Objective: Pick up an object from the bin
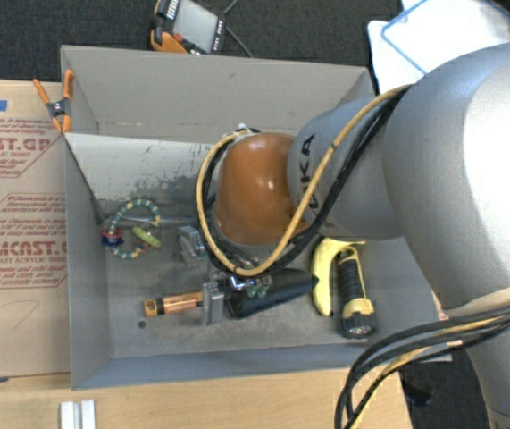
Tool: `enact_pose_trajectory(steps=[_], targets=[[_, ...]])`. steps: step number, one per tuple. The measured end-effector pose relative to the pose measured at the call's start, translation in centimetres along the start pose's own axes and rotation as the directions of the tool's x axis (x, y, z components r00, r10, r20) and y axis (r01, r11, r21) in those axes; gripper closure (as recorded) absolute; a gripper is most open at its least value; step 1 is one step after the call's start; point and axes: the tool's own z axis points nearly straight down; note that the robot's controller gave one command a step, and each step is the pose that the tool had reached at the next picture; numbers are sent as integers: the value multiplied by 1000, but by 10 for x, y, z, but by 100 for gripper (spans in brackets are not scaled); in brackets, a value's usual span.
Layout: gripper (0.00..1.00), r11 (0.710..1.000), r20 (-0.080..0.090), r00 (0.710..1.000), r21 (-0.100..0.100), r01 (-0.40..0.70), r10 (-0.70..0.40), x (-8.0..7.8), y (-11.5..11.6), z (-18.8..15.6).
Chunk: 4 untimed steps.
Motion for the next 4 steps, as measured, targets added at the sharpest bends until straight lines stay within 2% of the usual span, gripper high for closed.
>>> enact_pose_trajectory(steps=[1, 2, 3, 4], targets=[[100, 999, 7, 999, -5, -39, 39, 13, 7, 11], [100, 999, 5, 999, -5, -39, 39, 13, 7, 11], [100, 998, 14, 998, -8, -64, 64, 16, -24, 21], [100, 997, 20, 997, -11, -72, 72, 23, -19, 20]])
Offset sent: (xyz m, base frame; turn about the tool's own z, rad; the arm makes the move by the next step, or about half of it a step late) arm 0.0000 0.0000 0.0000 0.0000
